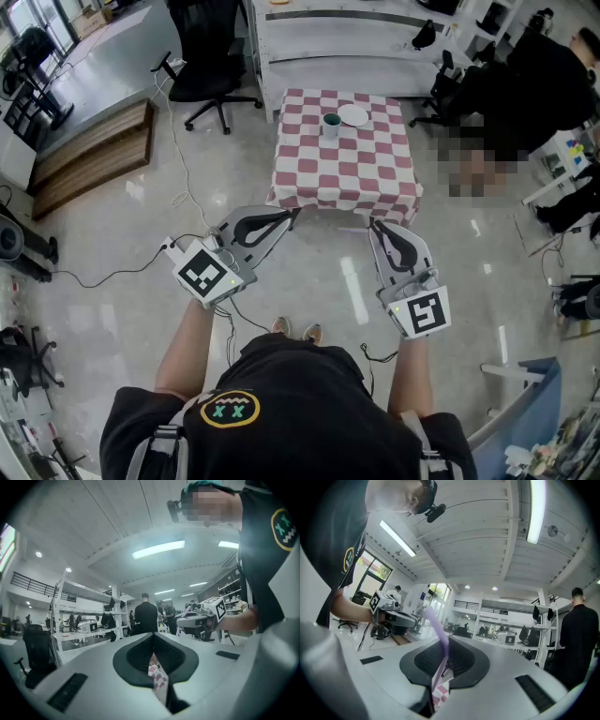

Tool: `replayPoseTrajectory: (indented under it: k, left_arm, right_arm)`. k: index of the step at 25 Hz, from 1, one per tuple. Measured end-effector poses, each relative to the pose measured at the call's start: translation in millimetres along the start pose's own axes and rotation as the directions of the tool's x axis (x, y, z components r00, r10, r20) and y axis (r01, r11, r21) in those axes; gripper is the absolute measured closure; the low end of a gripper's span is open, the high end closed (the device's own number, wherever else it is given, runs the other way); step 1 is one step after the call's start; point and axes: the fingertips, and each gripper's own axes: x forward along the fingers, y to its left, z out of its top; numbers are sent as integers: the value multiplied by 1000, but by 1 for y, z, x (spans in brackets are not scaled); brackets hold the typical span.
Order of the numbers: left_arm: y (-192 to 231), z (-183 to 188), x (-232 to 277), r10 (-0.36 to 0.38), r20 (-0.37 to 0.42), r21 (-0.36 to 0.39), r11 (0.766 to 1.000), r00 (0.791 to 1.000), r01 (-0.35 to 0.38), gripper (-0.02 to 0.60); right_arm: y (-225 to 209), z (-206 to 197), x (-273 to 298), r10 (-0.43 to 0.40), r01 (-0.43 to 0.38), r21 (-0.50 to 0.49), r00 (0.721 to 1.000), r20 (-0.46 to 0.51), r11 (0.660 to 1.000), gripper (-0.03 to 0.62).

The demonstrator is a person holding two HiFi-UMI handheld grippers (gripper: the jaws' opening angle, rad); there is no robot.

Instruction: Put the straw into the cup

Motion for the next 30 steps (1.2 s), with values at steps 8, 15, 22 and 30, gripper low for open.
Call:
replayPoseTrajectory:
  k: [8, 15, 22, 30]
  left_arm:
    - [5, 1, -1, -8, 5, 9, 1000, 1000, 8, 563]
    - [7, 2, 0, -9, 13, 17, 1000, 1000, 9, 563]
    - [9, -1, 3, -9, 8, 7, 1000, 1000, 9, 563]
    - [6, 0, 10, -13, 4, 17, 1000, 1000, 13, 563]
  right_arm:
    - [-1, 1, 4, -10, 10, -9, 1000, -7, 1000, 546]
    - [-3, 1, 5, -10, 10, 0, 1000, -5, 1000, 545]
    - [-3, 0, 7, -7, 7, 2, 1000, 5, 1000, 539]
    - [-8, -4, 2, -9, 9, 8, 1000, 5, 1000, 539]
